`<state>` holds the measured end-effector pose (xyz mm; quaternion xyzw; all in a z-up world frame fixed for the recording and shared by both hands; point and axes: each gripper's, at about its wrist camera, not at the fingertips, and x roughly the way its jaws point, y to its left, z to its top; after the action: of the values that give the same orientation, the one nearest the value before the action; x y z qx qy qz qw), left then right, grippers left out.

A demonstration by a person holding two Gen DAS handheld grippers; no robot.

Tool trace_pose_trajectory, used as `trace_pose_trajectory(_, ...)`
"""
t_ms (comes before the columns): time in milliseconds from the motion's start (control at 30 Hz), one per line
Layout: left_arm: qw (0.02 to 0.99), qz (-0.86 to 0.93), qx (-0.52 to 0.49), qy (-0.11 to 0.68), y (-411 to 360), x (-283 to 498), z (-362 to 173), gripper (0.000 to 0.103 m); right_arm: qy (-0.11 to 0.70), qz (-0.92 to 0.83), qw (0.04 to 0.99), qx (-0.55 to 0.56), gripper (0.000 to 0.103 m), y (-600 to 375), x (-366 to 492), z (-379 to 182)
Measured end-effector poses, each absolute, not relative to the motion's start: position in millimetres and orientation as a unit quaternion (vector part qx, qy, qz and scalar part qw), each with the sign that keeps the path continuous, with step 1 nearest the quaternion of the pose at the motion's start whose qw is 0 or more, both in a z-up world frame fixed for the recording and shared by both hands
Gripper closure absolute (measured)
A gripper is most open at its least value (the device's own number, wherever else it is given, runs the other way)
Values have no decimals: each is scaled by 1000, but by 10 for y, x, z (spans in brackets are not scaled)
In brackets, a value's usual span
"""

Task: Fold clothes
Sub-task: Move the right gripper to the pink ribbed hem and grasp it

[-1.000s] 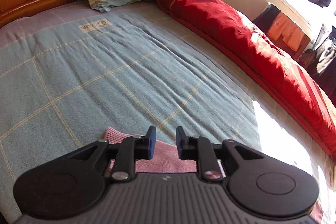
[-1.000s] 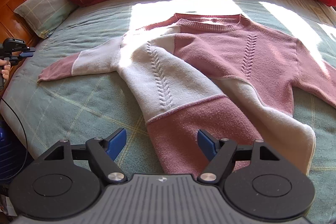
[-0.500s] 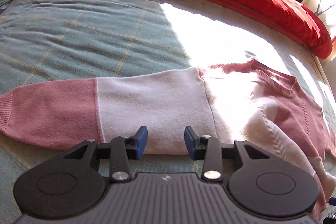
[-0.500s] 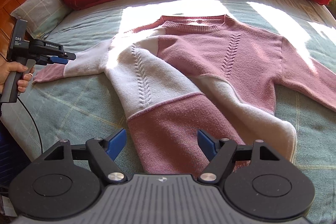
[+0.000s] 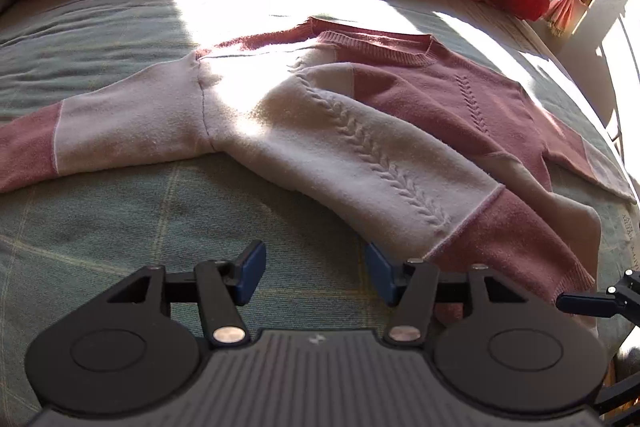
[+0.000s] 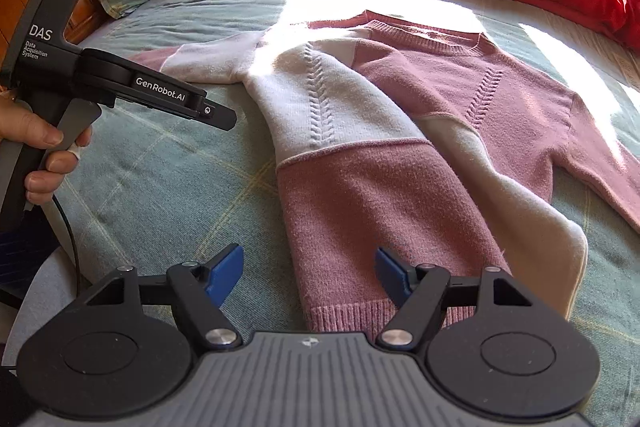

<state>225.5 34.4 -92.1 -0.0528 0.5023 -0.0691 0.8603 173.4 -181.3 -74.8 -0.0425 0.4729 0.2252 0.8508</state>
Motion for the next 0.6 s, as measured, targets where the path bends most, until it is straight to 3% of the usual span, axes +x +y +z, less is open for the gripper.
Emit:
trace_pose_trajectory(133,854,-74,-25,515,141,1952,-951,45,467,224,855,-37,27,-1854,1611,-780)
trace_pose_trajectory(300,856,-73,-4,511,40,1648,-894,39,449,226,863,-39,44,-1868,1494,-814)
trace_pose_trajectory(600,852,-54,16,521,50,1510,-986,36,456,210,857,-115,46,-1627,1522,-1036)
